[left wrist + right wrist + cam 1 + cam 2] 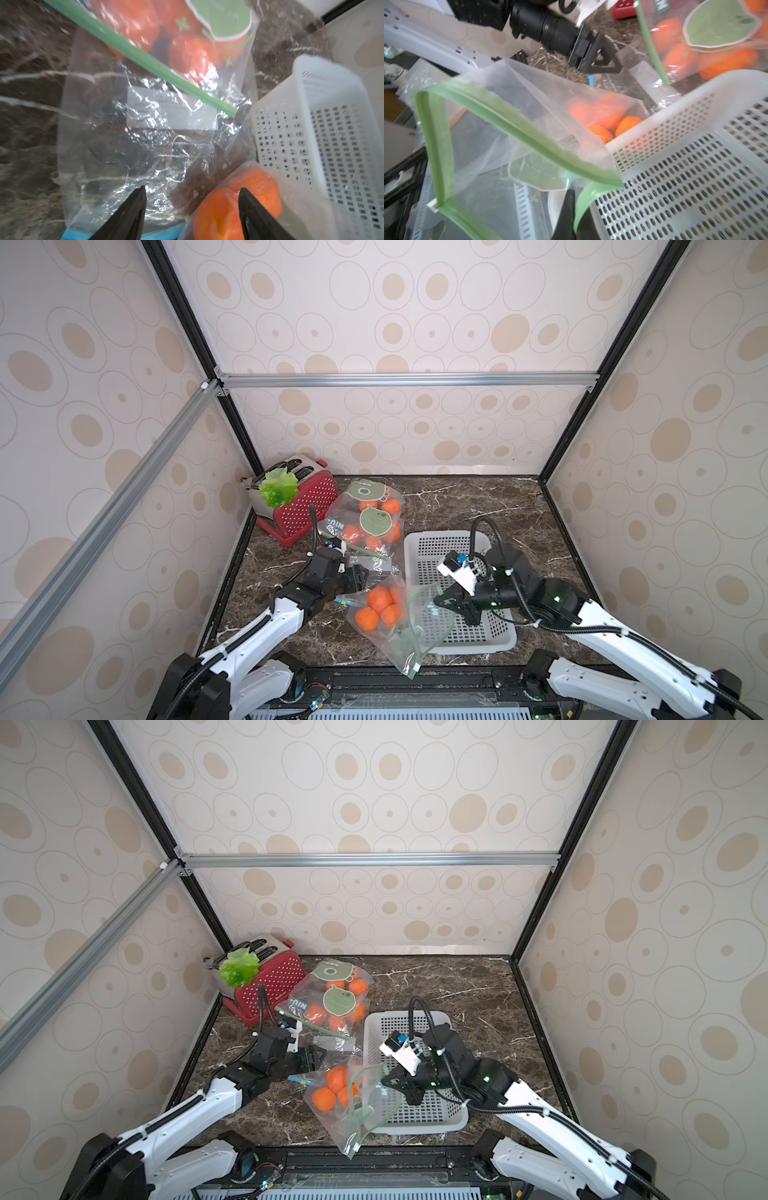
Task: Open the zip-top bag and take out the orange
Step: Adjust the zipper food storage bag at the center of the board.
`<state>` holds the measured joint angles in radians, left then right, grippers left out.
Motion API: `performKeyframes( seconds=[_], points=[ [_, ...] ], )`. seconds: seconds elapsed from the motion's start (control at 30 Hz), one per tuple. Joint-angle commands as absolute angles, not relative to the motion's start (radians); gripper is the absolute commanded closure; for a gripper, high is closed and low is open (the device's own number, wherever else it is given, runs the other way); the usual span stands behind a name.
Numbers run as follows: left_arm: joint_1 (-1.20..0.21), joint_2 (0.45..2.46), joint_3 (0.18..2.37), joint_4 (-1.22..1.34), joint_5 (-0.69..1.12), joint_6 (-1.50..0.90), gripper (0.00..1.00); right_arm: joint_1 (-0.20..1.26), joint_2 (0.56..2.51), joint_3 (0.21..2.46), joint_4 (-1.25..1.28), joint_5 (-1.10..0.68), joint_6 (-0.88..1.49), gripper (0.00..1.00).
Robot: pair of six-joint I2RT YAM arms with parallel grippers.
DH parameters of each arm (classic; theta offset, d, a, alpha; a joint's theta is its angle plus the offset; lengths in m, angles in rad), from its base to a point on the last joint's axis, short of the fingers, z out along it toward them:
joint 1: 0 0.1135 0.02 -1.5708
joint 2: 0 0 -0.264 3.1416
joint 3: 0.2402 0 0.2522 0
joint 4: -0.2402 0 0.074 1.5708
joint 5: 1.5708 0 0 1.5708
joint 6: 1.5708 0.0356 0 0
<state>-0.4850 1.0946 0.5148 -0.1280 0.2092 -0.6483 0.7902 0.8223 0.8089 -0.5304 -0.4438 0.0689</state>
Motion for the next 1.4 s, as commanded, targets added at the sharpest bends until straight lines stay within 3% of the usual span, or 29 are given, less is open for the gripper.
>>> performKeyframes(
  seconds=[0.0, 0.23, 0.37, 0.57, 0.87, 1.07, 1.37],
  points=[
    [-0.538, 1.153, 0.532, -0.034, 0.325, -0.623, 0.27, 0.786, 0.751, 0.752, -0.552, -0.310, 0.125, 1.00],
    [-0.553, 1.139, 0.458, 0.065, 0.487, -0.692, 0.28, 0.786, 0.754, 0.682, -0.429, -0.268, 0.201, 1.00],
    [-0.563, 1.080, 0.403, 0.077, 0.469, -0.710, 0.24, 0.785, 0.794, 0.669, -0.405, -0.289, 0.209, 1.00],
    [-0.566, 1.252, 0.416, 0.170, 0.525, -0.713, 0.29, 0.786, 0.800, 0.658, -0.374, -0.307, 0.212, 1.00],
    [-0.567, 1.335, 0.467, 0.243, 0.520, -0.713, 0.56, 0.785, 0.800, 0.644, -0.369, -0.307, 0.213, 1.00],
    [-0.567, 1.337, 0.492, 0.231, 0.541, -0.730, 1.00, 0.785, 0.804, 0.651, -0.362, -0.281, 0.213, 1.00],
    [-0.566, 1.096, 0.580, -0.102, 0.383, -0.681, 1.00, 0.787, 0.848, 0.678, -0.290, -0.297, 0.227, 1.00]
  ],
)
